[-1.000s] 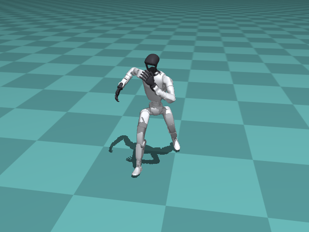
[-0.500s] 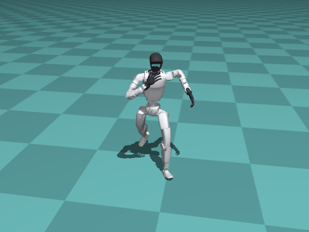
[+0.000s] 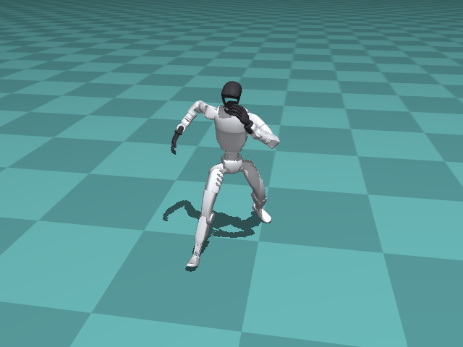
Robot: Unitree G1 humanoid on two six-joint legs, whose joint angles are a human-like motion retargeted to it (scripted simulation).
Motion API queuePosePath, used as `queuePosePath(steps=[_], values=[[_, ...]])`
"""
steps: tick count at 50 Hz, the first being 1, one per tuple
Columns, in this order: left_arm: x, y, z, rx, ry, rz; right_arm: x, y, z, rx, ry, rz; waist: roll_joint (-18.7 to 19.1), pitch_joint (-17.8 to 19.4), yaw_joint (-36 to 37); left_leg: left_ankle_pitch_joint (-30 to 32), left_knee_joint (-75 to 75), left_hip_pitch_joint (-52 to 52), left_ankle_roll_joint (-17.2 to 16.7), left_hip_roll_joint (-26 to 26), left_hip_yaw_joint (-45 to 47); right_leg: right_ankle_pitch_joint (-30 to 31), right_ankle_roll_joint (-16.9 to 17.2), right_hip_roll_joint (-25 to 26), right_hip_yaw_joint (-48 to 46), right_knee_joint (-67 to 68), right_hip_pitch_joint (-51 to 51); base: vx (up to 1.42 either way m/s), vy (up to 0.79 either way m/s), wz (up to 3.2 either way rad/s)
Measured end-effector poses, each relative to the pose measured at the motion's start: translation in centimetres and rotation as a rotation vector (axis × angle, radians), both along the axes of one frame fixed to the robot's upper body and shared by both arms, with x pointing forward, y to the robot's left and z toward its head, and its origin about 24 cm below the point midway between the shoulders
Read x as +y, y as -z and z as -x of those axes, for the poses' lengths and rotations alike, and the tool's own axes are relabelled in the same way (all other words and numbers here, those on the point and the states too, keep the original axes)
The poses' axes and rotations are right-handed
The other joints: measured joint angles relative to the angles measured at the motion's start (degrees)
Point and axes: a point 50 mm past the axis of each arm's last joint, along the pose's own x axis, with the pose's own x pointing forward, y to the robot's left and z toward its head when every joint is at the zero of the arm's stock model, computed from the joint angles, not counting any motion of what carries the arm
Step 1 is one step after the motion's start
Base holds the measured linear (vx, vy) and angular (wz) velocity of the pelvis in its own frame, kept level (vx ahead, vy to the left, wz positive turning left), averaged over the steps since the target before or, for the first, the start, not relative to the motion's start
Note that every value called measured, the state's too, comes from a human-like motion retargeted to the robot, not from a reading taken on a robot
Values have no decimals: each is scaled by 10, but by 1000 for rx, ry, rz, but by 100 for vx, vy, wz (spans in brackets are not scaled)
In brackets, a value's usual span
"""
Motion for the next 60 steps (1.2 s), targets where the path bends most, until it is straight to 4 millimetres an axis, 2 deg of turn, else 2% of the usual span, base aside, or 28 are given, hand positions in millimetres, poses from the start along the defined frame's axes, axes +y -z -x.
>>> queuePosePath(steps=[3,5,6,8,10,12,13,15,16,18,22,24,26,28,30,33,35,37,38,39,40,43,45,47,50,53,56,60], values=[[19,9,-11,48,-60,140,-13,-5,-16,-3,-47,112,9,23,5,-71,144,18,-9,19,-60,10,0,-4,62,-8,10,117,-94,6],[31,31,-27,165,-114,190,-16,-8,-41,-71,-64,146,19,50,26,-122,279,28,1,14,-95,99,0,1,92,51,10,115,-73,-82],[39,50,-41,282,-138,235,-17,-8,-61,-129,-67,167,35,74,41,-152,353,26,16,13,-103,104,0,10,110,124,-8,112,-47,-110],[55,111,-68,612,-188,400,-18,-10,-105,-231,-90,261,68,129,64,-210,493,19,53,3,-113,49,-15,17,158,335,-64,106,-24,-90],[69,197,-82,992,-305,585,-6,-19,-170,-350,-173,411,94,174,79,-259,618,-32,87,-14,-105,-22,-50,26,175,464,-90,84,-19,-40],[79,268,-65,1257,-436,600,40,-38,-233,-559,-287,365,102,176,108,-286,691,-122,124,-41,-59,-58,-79,24,154,453,-65,67,-10,3],[83,290,-47,1342,-472,574,72,-51,-255,-676,-351,276,102,168,131,-290,705,-166,138,-57,-28,-61,-92,19,149,447,-57,65,-2,20],[93,310,-10,1460,-487,517,133,-83,-276,-884,-505,115,97,139,195,-282,686,-248,155,-83,39,-52,-104,10,138,412,-32,66,3,38],[100,312,7,1507,-483,490,155,-98,-275,-968,-566,68,94,120,231,-276,652,-280,159,-90,68,-36,-105,8,126,377,-7,69,9,69],[115,308,38,1595,-489,437,186,-124,-263,-1108,-647,-39,84,78,294,-263,563,-330,166,-99,122,9,-107,-1,103,329,39,74,17,108],[140,292,83,1686,-504,381,208,-158,-233,-1275,-775,-203,42,6,378,-209,225,-345,133,-148,252,167,-86,0,70,185,135,69,31,134],[147,287,95,1695,-529,406,215,-166,-216,-1341,-816,-254,35,0,402,-166,27,-305,94,-174,318,210,-61,26,112,190,160,73,33,128],[148,288,97,1695,-537,436,222,-169,-200,-1381,-832,-329,44,4,416,-123,-117,-263,58,-178,383,198,-49,75,178,251,172,75,26,115],[145,291,90,1681,-536,445,226,-167,-191,-1381,-845,-378,59,12,417,-82,-179,-237,43,-165,430,151,-58,117,214,366,164,74,21,118],[139,297,74,1646,-534,434,227,-164,-188,-1345,-866,-391,65,21,402,-88,-166,-233,56,-155,416,92,-74,123,213,515,135,69,20,154],[121,310,23,1566,-522,486,225,-149,-197,-1265,-839,-379,40,50,346,-240,2,-285,136,-167,313,-9,-87,77,216,737,76,57,17,249],[100,303,-33,1472,-508,486,220,-122,-216,-1174,-712,-361,31,86,311,-311,137,-320,171,-174,251,-79,-92,65,230,856,42,43,13,321],[66,261,-86,1276,-457,388,208,-81,-233,-1049,-537,-282,45,125,282,-332,195,-321,168,-197,193,-124,-104,67,239,938,10,36,20,353],[48,225,-107,1138,-453,421,199,-67,-239,-1025,-448,-221,56,143,269,-337,209,-318,165,-213,162,-155,-115,73,242,965,-6,37,23,358],[21,187,-116,1006,-321,373,191,-58,-240,-1007,-410,-170,69,156,255,-335,207,-307,156,-229,132,-178,-125,81,246,981,-25,39,25,351],[-8,148,-112,868,-139,273,183,-52,-238,-992,-397,-126,84,166,241,-330,198,-291,143,-244,104,-196,-135,91,252,992,-46,46,27,350],[-53,64,-73,582,246,247,151,-48,-220,-936,-368,-91,143,182,179,-280,162,-235,103,-266,4,-208,-165,134,252,947,-96,54,31,340],[-56,21,-44,278,219,92,132,-51,-206,-901,-380,-69,178,188,143,-208,56,-162,66,-277,-65,-198,-177,177,254,852,-119,56,38,315],[-54,0,-19,116,248,65,113,-53,-187,-848,-398,-24,212,195,82,-109,-15,-103,30,-272,-144,-168,-171,210,234,712,-103,71,34,382],[-50,-6,-3,28,267,53,90,-48,-153,-722,-396,32,243,160,5,49,-104,-43,-21,-276,-269,-91,-121,233,209,450,-64,84,23,390],[-41,3,1,46,296,41,83,-48,-128,-617,-450,93,216,89,-4,127,-153,5,-77,-296,-310,-55,-70,207,179,206,-20,94,2,295],[-24,16,3,109,308,117,92,-57,-126,-619,-523,129,144,55,43,105,-95,46,-41,-312,-239,-42,-22,174,178,82,25,94,-13,181],[12,45,-7,262,227,247,110,-83,-151,-769,-606,137,72,66,98,-59,289,-73,56,-258,-98,-37,-57,114,182,150,61,81,-14,206]])
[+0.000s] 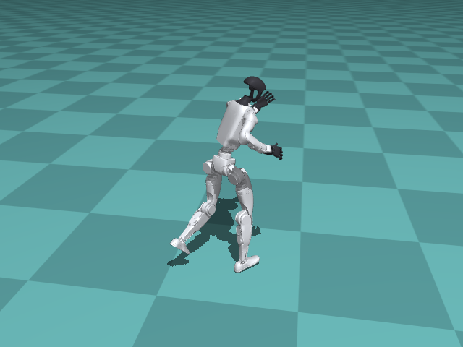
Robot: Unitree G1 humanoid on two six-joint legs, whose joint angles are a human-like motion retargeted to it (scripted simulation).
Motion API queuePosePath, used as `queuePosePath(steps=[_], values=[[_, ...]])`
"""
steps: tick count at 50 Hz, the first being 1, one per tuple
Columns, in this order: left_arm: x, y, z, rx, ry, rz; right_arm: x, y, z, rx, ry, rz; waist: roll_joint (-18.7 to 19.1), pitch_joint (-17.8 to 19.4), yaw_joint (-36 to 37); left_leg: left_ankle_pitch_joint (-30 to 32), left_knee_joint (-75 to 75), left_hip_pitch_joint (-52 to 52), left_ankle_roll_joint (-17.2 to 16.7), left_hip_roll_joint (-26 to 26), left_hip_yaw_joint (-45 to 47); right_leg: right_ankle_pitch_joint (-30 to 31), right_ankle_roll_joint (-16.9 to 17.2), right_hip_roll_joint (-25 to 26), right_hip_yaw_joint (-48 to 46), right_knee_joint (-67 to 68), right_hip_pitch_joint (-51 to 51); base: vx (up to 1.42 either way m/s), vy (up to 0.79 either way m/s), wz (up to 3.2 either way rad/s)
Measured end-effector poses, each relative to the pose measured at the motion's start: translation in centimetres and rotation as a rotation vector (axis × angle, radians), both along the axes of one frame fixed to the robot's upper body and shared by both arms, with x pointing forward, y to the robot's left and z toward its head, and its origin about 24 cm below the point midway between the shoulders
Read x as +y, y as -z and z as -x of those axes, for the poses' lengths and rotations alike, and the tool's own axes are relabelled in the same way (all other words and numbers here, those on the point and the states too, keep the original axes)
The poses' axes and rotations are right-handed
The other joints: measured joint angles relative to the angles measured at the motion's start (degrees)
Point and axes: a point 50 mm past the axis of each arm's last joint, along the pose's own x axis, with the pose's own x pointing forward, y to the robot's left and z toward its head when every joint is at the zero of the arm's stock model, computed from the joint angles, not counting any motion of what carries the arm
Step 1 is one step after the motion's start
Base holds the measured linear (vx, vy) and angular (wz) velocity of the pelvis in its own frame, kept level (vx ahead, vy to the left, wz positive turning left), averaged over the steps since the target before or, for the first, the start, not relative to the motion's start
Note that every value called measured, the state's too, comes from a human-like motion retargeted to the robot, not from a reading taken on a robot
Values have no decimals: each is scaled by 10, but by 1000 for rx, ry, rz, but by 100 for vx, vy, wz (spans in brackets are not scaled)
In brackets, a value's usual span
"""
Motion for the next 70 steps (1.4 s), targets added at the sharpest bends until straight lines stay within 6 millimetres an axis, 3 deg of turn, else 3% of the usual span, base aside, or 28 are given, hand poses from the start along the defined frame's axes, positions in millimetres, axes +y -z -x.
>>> queuePosePath(steps=[3,5,7,9,12,17,20,22,26,29,31,33,35,37,40,42,44,47,50,52,54,56,58,59,62,65,67,70], values=[[38,80,-42,479,-208,53,-7,-6,-34,-45,7,34,12,32,58,-126,259,-139,72,71,13,-112,-31,-36,-58,194,-21,73,-10,185],[65,180,-55,955,-377,119,-13,-16,-62,-83,20,127,19,27,122,-173,366,-236,84,88,27,-161,-37,-58,-75,273,-31,77,-11,102],[101,268,-28,1350,-604,112,5,-51,-82,-251,-41,144,0,22,202,-195,420,-321,88,108,67,-182,-36,-72,-77,286,-17,84,-7,32],[139,307,21,1530,-813,-61,39,-95,-92,-460,-157,116,-31,6,292,-202,443,-398,97,149,124,-166,-41,-81,-66,265,0,97,4,-26],[174,302,77,1635,-858,-287,97,-152,-88,-733,-377,92,-90,-14,427,-182,397,-490,106,186,196,-52,-41,-94,-42,146,52,105,28,-46],[195,275,156,1845,-766,-380,182,-186,-54,-979,-755,34,-162,-36,578,-127,140,-494,73,202,293,270,6,-129,6,-60,161,124,52,-37],[195,252,168,1827,-789,-275,210,-200,-30,-1194,-833,-41,-188,-27,604,-113,-96,-436,44,171,313,275,10,-125,55,-45,195,132,59,17],[187,244,157,1750,-803,-197,210,-202,-21,-1291,-782,-172,-180,-14,597,-112,-233,-364,23,149,310,222,11,-90,95,49,218,138,62,70],[157,232,100,1473,-732,-177,185,-170,-37,-1127,-616,-305,-157,6,532,-100,-260,-276,45,135,263,103,-23,-53,66,412,189,137,56,149],[131,215,32,1189,-702,-57,153,-107,-73,-801,-361,-280,-175,33,440,-203,-86,-292,73,120,207,-10,-70,-82,44,719,114,131,36,210],[102,178,-27,946,-641,25,122,-54,-83,-615,-187,-128,-168,45,377,-259,-15,-287,78,121,172,-61,-86,-48,63,873,39,128,19,180],[60,111,-68,652,-494,68,90,-21,-72,-485,-97,-50,-155,50,306,-282,-40,-243,81,110,142,-112,-95,-19,65,967,-48,124,10,159],[14,36,-77,358,-340,75,56,-12,-45,-392,-25,-88,-127,48,225,-275,-98,-184,73,108,112,-139,-98,-4,47,990,-136,134,2,161],[-19,-14,-60,131,-242,17,27,-16,-19,-301,14,-53,-87,35,128,-220,-188,-119,50,118,72,-140,-100,-8,6,928,-204,145,-11,176],[-54,-39,-33,-53,-131,-166,-7,-25,8,-122,31,69,-17,1,1,-45,-330,-40,5,159,17,-112,-96,-15,-73,727,-268,153,-36,158],[-69,-36,-22,-117,-68,-295,-23,-22,23,25,47,131,19,-23,-49,107,-404,0,-38,190,8,-62,-78,-6,-110,529,-271,160,-54,118],[-77,-36,-11,-178,-11,-366,-34,-16,37,168,53,174,34,-37,-82,193,-451,45,-72,202,22,-13,-48,-5,-132,296,-237,163,-61,118],[-74,-37,2,-203,54,-328,-38,-7,46,296,42,185,11,-31,-108,160,-430,125,-72,184,32,0,8,-27,-130,-14,-148,164,-74,102],[-53,-18,-3,-97,32,-254,-35,4,40,294,29,181,-3,-14,-75,79,-223,133,-52,159,-20,18,20,-48,-137,-107,-79,156,-77,-5],[-30,13,-22,82,-66,-253,-31,8,25,204,27,199,13,-8,-24,13,13,66,-31,152,-38,57,2,-54,-133,-40,-67,146,-63,-56],[5,67,-46,360,-264,-253,-17,-5,-4,15,-11,253,35,2,35,-61,233,-9,0,167,-31,-6,-9,-52,-113,93,-77,142,-57,-81],[55,140,-52,689,-527,-265,12,-41,-42,-263,-104,293,37,9,97,-122,409,-88,35,177,-6,-92,-18,-50,-91,196,-80,139,-54,-102],[104,205,-27,982,-730,-310,56,-91,-73,-571,-225,266,10,-2,167,-159,518,-180,74,167,43,-131,-31,-47,-65,216,-65,140,-44,-121],[121,223,-8,1081,-786,-346,78,-114,-79,-701,-278,216,-11,-12,211,-166,537,-227,88,155,73,-129,-37,-46,-50,198,-48,143,-32,-139],[150,233,43,1212,-861,-535,128,-163,-69,-965,-418,-49,-79,-52,349,-152,484,-357,100,126,162,-46,-46,-47,-2,91,21,153,-12,-137],[169,220,90,1312,-871,-723,136,-175,-25,-1023,-574,-387,-151,-98,450,-106,295,-423,100,128,242,147,-27,-67,41,-26,93,166,10,-76],[183,220,119,1440,-904,-633,138,-174,-4,-990,-697,-485,-174,-90,467,-64,93,-399,76,111,271,240,1,-71,86,-69,154,172,19,-18],[196,224,151,1580,-955,-443,143,-158,1,-838,-770,-521,-149,-72,451,-20,-277,-287,12,76,244,238,8,-29,161,-28,260,178,27,-26]])
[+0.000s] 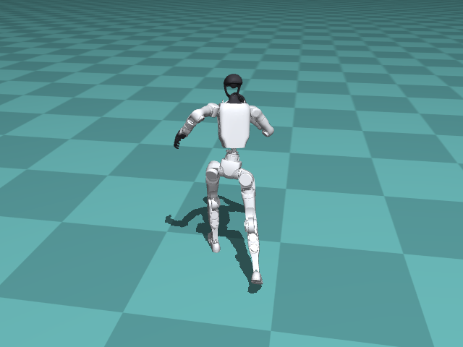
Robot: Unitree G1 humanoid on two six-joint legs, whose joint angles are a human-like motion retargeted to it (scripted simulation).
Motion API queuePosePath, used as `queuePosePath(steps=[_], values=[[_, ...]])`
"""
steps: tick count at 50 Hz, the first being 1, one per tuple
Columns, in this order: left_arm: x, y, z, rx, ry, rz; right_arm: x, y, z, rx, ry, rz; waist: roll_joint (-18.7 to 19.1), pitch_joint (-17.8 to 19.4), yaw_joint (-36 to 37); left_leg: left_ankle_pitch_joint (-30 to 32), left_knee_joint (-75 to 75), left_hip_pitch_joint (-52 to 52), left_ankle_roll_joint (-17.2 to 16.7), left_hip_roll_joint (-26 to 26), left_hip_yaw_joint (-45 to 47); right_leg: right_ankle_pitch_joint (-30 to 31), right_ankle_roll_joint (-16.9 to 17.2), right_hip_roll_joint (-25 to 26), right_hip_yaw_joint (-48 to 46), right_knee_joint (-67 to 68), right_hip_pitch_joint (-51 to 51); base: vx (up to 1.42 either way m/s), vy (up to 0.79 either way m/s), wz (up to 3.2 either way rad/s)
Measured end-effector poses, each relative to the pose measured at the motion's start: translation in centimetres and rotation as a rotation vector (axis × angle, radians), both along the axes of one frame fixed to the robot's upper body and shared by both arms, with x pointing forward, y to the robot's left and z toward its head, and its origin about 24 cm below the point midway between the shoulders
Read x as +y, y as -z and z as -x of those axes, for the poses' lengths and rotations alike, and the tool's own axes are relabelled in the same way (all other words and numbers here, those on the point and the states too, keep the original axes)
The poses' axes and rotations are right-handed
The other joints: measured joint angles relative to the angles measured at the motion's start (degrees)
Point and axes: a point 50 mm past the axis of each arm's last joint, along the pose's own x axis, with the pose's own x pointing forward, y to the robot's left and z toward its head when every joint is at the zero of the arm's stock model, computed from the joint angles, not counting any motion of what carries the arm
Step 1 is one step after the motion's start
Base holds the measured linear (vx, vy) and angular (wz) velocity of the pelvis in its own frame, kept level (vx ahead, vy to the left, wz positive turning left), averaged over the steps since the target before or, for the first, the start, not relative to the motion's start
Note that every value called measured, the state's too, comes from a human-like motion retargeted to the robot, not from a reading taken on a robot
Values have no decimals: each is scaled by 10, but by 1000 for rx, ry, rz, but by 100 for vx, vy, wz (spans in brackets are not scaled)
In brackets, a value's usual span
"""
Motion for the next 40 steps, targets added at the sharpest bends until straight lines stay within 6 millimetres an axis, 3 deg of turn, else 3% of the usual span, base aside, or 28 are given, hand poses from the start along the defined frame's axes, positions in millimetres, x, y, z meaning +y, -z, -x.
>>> queuePosePath(steps=[2,4,5,7,9,10,12,14,15,17,19,22,24,27,30,32,33,35,36,38,40], values=[[0,0,-2,22,35,-12,-5,19,-12,137,33,55,49,14,-11,-19,-161,85,-41,21,-48,-48,0,49,3,147,37,180,34,-45],[-5,-1,-21,1,112,-35,-16,46,-26,304,107,115,75,20,-25,-24,-204,127,-45,47,-84,-94,-27,53,-38,351,20,170,32,-19],[-8,-2,-34,-32,146,-46,-23,62,-31,388,152,146,77,22,-33,-12,-197,138,-34,54,-99,-119,-50,39,-61,462,-2,157,26,16],[-21,-6,-74,-201,163,-33,-37,97,-41,536,285,166,42,38,-64,-22,-79,114,21,38,-130,-185,-88,-2,-64,669,-66,147,17,59],[-41,-18,-126,-436,155,48,-57,145,-50,723,466,156,4,62,-107,-108,77,85,61,20,-152,-257,-93,-12,-52,831,-125,141,7,96],[-55,-30,-158,-563,161,106,-69,173,-53,830,569,162,-6,73,-129,-155,144,75,69,17,-160,-291,-90,-8,-51,898,-158,139,3,103],[-102,-74,-217,-823,265,225,-95,218,-43,1060,662,187,-4,81,-184,-201,172,105,69,17,-178,-328,-94,-10,-90,959,-223,140,-1,124],[-160,-137,-245,-1069,462,284,-118,231,-20,1195,650,166,12,74,-260,-199,135,156,62,21,-209,-344,-88,-14,-151,944,-285,142,-13,165],[-188,-169,-246,-1182,571,291,-128,227,-7,1231,628,157,23,66,-303,-186,105,183,54,25,-227,-346,-80,-15,-182,916,-316,144,-27,172],[-225,-212,-231,-1347,758,260,-144,211,13,1252,605,227,50,41,-390,-109,24,237,22,46,-261,-332,-66,-28,-243,801,-365,146,-41,155],[-247,-233,-211,-1439,920,214,-157,196,27,1249,612,376,82,15,-467,18,-58,284,-22,76,-292,-304,-54,-42,-308,635,-384,148,-59,125],[-262,-244,-184,-1489,1135,172,-174,182,42,1228,667,671,120,-20,-542,208,-154,343,-86,115,-304,-230,-24,-37,-385,301,-361,149,-75,86],[-265,-250,-166,-1527,1234,182,-184,177,48,1209,721,821,114,-30,-560,233,-160,383,-98,121,-274,-193,6,-34,-389,72,-325,149,-89,48],[-258,-249,-147,-1558,1275,250,-185,175,50,1185,760,880,78,-14,-544,154,-64,446,-81,114,-256,-210,48,-47,-332,-98,-283,148,-93,-20],[-234,-231,-152,-1497,1166,264,-174,178,42,1172,712,812,65,17,-490,62,192,434,-65,77,-321,-184,46,-56,-288,-93,-247,143,-75,-85],[-206,-203,-168,-1374,982,252,-167,181,24,1138,695,721,83,47,-448,10,397,386,-43,73,-326,-167,17,-53,-268,-6,-249,133,-55,-103],[-187,-180,-179,-1277,842,265,-164,184,8,1099,702,691,100,65,-427,-19,491,358,-25,89,-317,-205,1,-45,-254,72,-266,129,-49,-112],[-143,-107,-197,-980,498,314,-154,182,-33,940,746,725,127,99,-387,-80,649,298,15,117,-293,-300,-25,-33,-230,220,-295,125,-42,-107],[-122,-58,-198,-781,339,317,-140,173,-58,815,753,736,130,104,-369,-100,699,259,31,112,-281,-327,-34,-29,-224,250,-294,123,-34,-92],[-87,35,-166,-413,64,331,-97,144,-97,600,702,612,124,99,-326,-123,760,173,54,76,-252,-357,-56,-19,-213,261,-278,122,-24,-88],[-65,88,-111,-188,-163,372,-40,105,-113,473,522,333,100,75,-270,-119,749,78,63,20,-213,-351,-72,-11,-193,216,-249,125,-10,-95]])
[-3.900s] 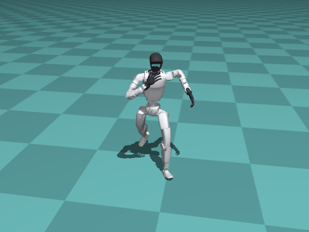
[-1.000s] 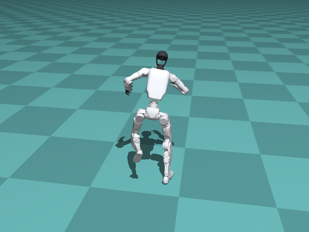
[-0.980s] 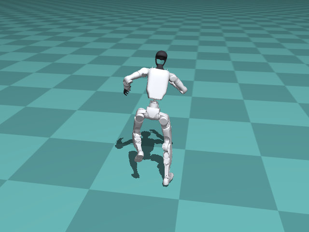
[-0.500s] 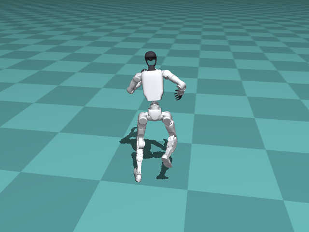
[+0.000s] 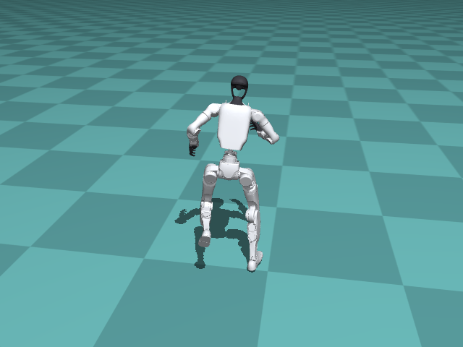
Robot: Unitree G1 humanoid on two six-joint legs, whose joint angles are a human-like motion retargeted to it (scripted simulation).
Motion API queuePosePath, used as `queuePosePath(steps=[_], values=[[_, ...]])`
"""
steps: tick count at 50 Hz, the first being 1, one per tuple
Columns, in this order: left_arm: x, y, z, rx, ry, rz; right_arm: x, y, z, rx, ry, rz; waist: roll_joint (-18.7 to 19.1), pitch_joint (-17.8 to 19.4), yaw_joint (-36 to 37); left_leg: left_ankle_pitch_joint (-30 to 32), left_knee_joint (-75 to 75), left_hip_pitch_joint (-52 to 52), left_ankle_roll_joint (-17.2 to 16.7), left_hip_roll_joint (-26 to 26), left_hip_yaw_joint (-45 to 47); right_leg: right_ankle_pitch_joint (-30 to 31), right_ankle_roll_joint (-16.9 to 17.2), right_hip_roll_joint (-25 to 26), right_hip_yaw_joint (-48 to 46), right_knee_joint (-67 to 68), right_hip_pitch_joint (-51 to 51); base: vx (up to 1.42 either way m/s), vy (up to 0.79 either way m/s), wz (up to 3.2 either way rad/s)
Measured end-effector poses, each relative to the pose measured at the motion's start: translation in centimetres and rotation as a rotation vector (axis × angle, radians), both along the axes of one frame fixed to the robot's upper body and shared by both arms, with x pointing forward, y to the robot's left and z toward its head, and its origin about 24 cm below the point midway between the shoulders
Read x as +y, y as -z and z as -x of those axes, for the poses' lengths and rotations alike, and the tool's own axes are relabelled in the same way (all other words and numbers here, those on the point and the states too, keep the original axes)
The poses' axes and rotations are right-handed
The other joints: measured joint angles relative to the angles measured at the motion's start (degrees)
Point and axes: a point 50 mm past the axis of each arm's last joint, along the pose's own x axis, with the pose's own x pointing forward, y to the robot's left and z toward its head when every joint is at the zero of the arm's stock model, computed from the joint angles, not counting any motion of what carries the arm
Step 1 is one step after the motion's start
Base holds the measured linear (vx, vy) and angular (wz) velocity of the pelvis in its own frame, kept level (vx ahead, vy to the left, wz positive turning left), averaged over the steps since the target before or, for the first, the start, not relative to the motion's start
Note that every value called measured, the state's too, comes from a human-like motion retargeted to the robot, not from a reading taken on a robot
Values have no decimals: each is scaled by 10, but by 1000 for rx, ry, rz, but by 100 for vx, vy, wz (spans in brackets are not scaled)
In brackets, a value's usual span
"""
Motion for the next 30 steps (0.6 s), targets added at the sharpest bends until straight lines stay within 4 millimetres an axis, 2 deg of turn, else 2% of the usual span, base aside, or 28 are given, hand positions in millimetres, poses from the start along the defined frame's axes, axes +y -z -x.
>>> queuePosePath(steps=[2,3,6,8,9,10,12,13,15,17,18,19,20,21,22,23,24,25,26,28,30], values=[[15,7,48,107,-65,10,43,-41,11,-147,-176,-190,-32,-30,69,23,-88,-80,8,-31,52,55,-2,2,20,-74,42,130,4,-89],[21,1,68,143,-54,-5,58,-58,22,-216,-256,-241,-49,-46,105,39,-155,-105,12,-35,83,100,1,1,28,-115,66,133,13,-84],[34,-22,106,221,28,-24,77,-90,61,-376,-460,-308,-88,-79,209,97,-448,-94,14,-25,202,269,38,1,65,-209,133,137,21,-91],[41,-39,117,247,88,-33,83,-101,83,-453,-571,-299,-88,-86,261,131,-694,-30,-10,-18,296,346,66,19,100,-224,174,140,31,-101],[43,-49,117,247,126,-48,85,-104,92,-473,-619,-287,-72,-86,277,136,-804,4,-34,-11,334,356,68,38,109,-205,196,141,38,-85],[45,-59,115,244,169,-67,86,-106,99,-485,-664,-274,-51,-84,289,136,-904,37,-62,-3,367,355,67,61,113,-178,219,141,43,-46],[42,-76,105,202,254,-134,84,-102,107,-460,-714,-256,-7,-78,281,107,-996,66,-109,22,380,311,51,89,87,-56,243,138,46,15],[39,-82,97,174,289,-163,82,-98,107,-428,-716,-244,9,-75,271,100,-1011,71,-114,30,362,284,42,91,73,24,243,132,44,58],[31,-86,80,105,318,-190,78,-86,101,-340,-690,-212,20,-65,246,133,-986,66,-93,37,294,240,18,76,63,197,220,126,38,74],[21,-85,50,-25,292,-165,76,-68,84,-247,-619,-153,-14,-41,211,126,-860,22,-14,14,228,186,-6,26,83,368,164,112,31,102],[14,-88,31,-112,289,-163,74,-56,72,-195,-560,-123,-38,-24,192,81,-765,-8,24,-2,208,151,-12,-3,100,442,134,100,27,133],[5,-97,2,-223,301,-181,70,-40,56,-143,-464,-80,-55,-5,178,35,-679,-34,45,-13,194,113,-15,-19,118,505,100,94,25,148],[-7,-111,-29,-348,319,-213,64,-20,39,-92,-355,-24,-68,14,166,-11,-597,-59,58,-21,183,74,-18,-28,135,563,64,85,26,168],[-27,-132,-63,-503,352,-210,51,7,19,-24,-223,73,-61,30,157,-31,-565,-67,60,-33,167,48,-24,-24,141,594,22,79,27,193],[-52,-158,-91,-662,395,-189,35,33,5,46,-113,169,-52,43,145,-46,-544,-70,61,-48,147,28,-29,-18,143,615,-19,73,31,233],[-82,-188,-108,-827,450,-123,16,55,-2,119,-33,249,-37,51,127,-52,-546,-65,61,-69,120,18,-32,-10,137,615,-57,73,32,262],[-109,-217,-113,-981,514,-41,0,68,-1,174,18,272,-20,55,105,-50,-562,-51,55,-88,90,15,-35,-1,129,595,-91,73,32,285],[-133,-245,-109,-1127,585,51,-14,76,3,219,56,265,-3,59,81,-46,-585,-35,46,-107,59,15,-36,9,119,565,-122,75,30,289],[-149,-269,-98,-1248,660,149,-27,77,10,249,82,194,18,63,56,-30,-626,-6,31,-119,26,19,-39,22,108,510,-143,78,26,287],[-166,-301,-68,-1441,816,303,-46,80,30,314,118,80,56,69,8,15,-714,58,-2,-130,-39,36,-40,58,92,371,-168,83,19,283],[-166,-315,-35,-1590,938,328,-64,89,54,398,148,69,85,70,-46,78,-799,128,-38,-129,-109,77,-22,102,88,186,-155,91,8,321]])
